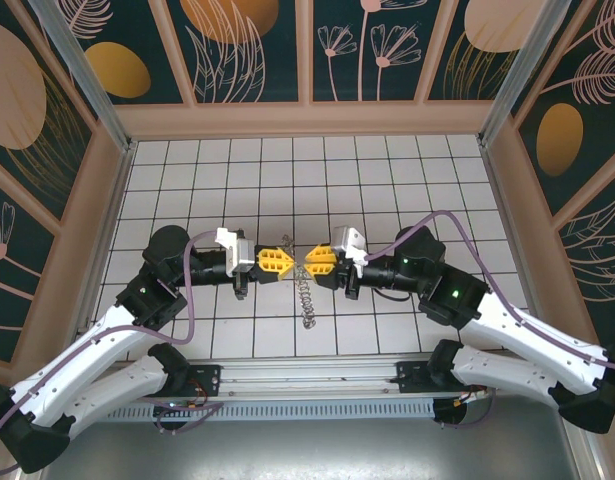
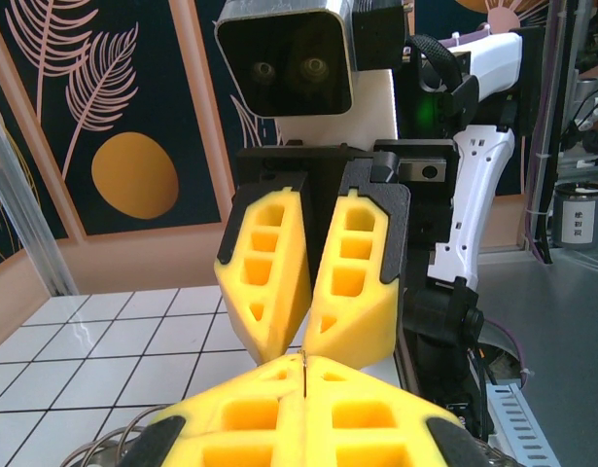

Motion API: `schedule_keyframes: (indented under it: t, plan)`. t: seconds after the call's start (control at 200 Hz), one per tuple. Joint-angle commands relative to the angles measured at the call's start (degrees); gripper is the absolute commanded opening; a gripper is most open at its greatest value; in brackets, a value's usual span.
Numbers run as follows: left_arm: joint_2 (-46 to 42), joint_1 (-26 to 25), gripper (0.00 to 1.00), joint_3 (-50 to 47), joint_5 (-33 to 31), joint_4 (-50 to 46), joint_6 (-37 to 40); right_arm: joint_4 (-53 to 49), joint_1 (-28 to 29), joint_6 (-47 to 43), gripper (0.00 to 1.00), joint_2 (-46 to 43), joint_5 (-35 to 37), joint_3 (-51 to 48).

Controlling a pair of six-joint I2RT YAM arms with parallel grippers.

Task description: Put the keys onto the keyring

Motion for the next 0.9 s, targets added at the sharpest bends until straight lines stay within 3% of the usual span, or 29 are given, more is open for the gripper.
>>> schedule_keyframes:
  t: [0.0, 0.896]
  plan:
    - [0.11, -0.10, 0.00, 0.97, 1.51, 3.16, -0.74, 1.65, -0.57, 0.83, 0.18, 0.16, -1.60, -0.39]
    - [0.57, -0.15, 0.00, 1.26, 1.56, 2.57, -0.55, 4.47, -0.65, 1.09, 0.20, 1.60, -5.38, -0.83]
